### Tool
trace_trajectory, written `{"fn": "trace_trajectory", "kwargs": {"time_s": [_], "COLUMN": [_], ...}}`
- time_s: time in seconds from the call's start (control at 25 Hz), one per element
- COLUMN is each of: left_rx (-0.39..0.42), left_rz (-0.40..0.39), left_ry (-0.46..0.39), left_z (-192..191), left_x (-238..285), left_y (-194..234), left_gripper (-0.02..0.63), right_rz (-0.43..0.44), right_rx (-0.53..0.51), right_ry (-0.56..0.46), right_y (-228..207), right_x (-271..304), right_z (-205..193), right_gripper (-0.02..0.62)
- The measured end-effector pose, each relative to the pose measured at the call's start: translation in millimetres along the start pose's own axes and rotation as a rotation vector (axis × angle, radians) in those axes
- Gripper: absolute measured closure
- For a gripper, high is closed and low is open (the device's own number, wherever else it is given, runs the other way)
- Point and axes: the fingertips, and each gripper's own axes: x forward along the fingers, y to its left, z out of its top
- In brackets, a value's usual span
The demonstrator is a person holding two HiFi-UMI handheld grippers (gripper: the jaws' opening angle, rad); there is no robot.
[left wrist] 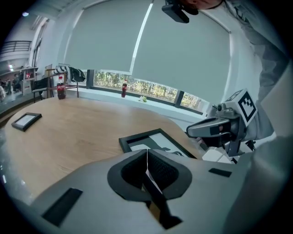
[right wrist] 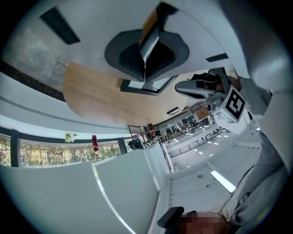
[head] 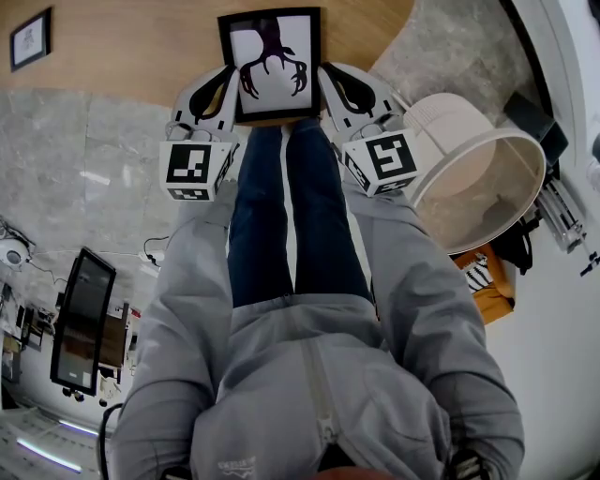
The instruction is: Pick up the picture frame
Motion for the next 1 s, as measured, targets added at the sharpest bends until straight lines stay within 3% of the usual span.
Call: {"fn": "trace_trajectory", "kwargs": {"time_s": [0.32,0.72,1.0], "left_rx": [-0.048,-0.084,-0.090], "left_rz": [0.006,0.034,0.070], "left_ry": [0.064,0.169,0.220], "left_z": [-13,-32,-35], "left_x": [5,13,16], "left_y": [5,5,-1], "left_gripper": [0.583,0.457,0.453], "right_rz": [-0.007,-0.010,-0.031], "right_rx": [0.023,0.035,0.052], "right_ry": [0.003,-0.001,-0.006], "right_y": [1,-4,-15], "right_x": [0,-8,-24], "right_z": [-4,-8,-13], "right_gripper": [0.563,0.563,0.563]}}
